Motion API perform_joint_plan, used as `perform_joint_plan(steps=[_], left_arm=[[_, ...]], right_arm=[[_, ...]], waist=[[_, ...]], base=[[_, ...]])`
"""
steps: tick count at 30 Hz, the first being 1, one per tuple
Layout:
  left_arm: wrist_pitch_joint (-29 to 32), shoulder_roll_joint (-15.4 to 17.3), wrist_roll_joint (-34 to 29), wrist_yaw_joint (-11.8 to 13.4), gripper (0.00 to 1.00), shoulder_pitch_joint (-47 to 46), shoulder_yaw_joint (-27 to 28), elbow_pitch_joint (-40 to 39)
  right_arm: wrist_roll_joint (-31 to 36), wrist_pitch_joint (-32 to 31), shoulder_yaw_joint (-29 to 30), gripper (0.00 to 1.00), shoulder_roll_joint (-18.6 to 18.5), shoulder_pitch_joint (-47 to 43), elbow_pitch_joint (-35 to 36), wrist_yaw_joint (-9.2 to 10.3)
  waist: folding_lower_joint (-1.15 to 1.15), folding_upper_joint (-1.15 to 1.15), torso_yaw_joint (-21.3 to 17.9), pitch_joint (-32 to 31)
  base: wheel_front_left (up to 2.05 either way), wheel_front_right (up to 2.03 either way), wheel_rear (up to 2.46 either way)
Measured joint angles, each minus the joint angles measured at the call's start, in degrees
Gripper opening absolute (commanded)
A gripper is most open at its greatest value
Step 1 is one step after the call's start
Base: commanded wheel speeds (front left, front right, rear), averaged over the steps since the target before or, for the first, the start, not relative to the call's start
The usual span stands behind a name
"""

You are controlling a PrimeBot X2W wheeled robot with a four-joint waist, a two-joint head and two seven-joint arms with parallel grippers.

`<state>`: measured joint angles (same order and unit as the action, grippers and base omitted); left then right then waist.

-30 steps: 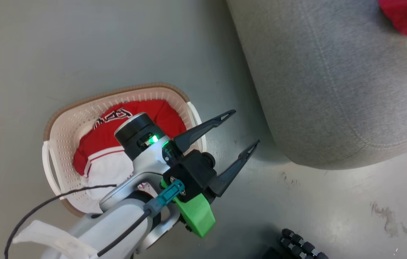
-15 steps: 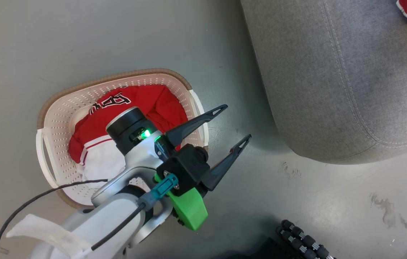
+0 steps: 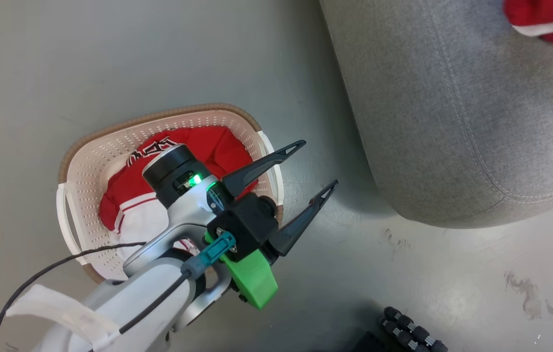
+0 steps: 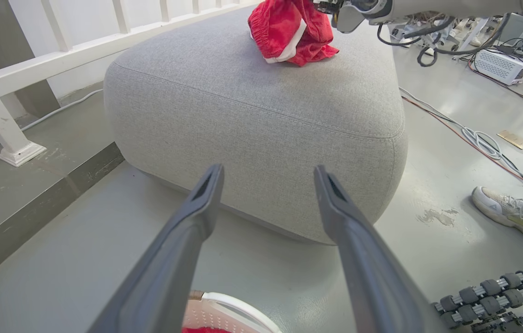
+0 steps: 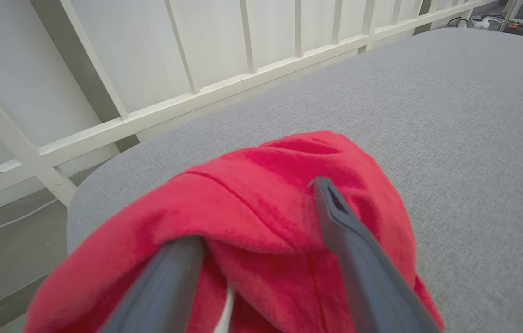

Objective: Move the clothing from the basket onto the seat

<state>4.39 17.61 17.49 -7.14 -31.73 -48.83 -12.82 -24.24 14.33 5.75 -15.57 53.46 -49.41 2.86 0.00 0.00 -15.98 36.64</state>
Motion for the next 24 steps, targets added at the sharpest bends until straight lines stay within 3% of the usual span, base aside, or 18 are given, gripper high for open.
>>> perform_joint_plan(steps=[13, 24], left_arm=[[-3.6, -0.2, 2.2, 0.0, 1.0, 0.1, 0.3, 3.2], [-7.1, -0.7, 3.5, 0.7, 1.0, 3.1, 1.2, 6.8]], right_arm=[[2.6, 0.1, -2.7, 1.0, 1.2, -4.8, -2.8, -2.99], [3.9, 0.1, -2.7, 1.0, 3.0, -12.7, 0.9, -4.32]], waist=[[0.0, 0.0, 0.1, -4.3], [0.0, 0.0, 0.5, -10.0]], base=[[0.0, 0.0, 0.0], [0.0, 0.0, 0.0]])
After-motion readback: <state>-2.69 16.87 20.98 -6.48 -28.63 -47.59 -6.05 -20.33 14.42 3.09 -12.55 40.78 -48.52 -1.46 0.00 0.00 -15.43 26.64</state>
